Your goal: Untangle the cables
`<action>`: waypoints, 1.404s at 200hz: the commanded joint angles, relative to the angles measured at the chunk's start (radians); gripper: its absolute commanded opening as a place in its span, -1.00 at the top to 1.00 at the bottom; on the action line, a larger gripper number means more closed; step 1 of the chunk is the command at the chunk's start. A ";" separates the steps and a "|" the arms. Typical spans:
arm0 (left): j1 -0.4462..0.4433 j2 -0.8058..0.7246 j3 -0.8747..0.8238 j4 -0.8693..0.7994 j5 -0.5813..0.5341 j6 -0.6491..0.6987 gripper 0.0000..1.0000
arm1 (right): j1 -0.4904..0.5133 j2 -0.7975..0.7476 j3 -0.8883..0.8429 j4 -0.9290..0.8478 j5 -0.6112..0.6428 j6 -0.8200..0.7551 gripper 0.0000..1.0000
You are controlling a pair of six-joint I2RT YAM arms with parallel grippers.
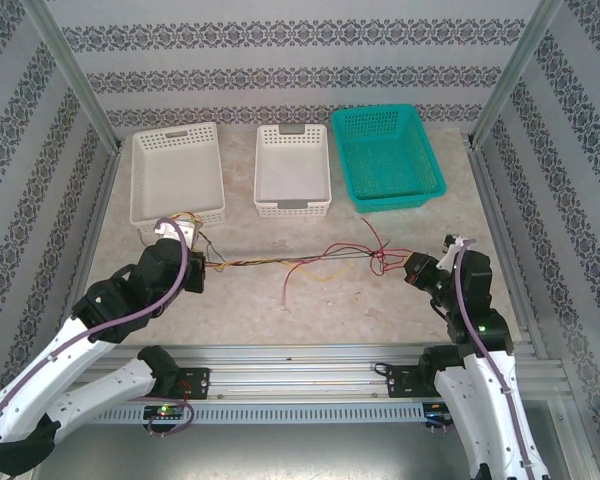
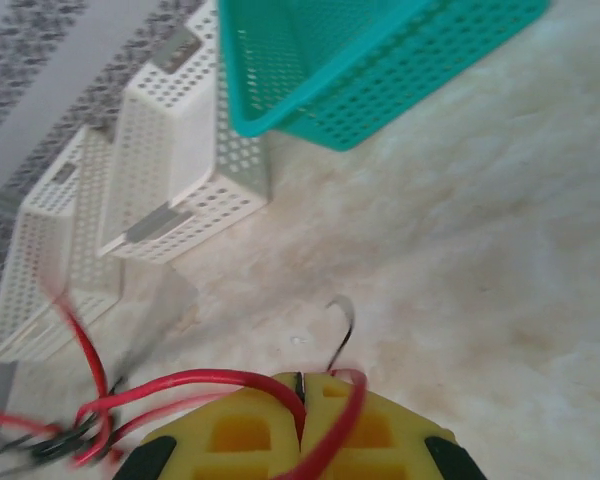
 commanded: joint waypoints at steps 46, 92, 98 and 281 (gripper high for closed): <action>0.031 0.009 0.033 -0.126 -0.184 0.104 1.00 | -0.071 0.007 0.070 -0.080 0.148 -0.042 1.00; 0.049 0.010 0.067 -0.128 -0.238 0.139 1.00 | -0.093 -0.013 0.080 -0.150 0.259 -0.047 1.00; 0.053 0.014 0.069 -0.129 -0.245 0.145 1.00 | -0.098 -0.013 0.077 -0.148 0.253 -0.047 1.00; 0.135 0.039 0.213 -0.145 -0.175 0.177 1.00 | -0.162 0.098 0.059 -0.098 0.154 -0.017 1.00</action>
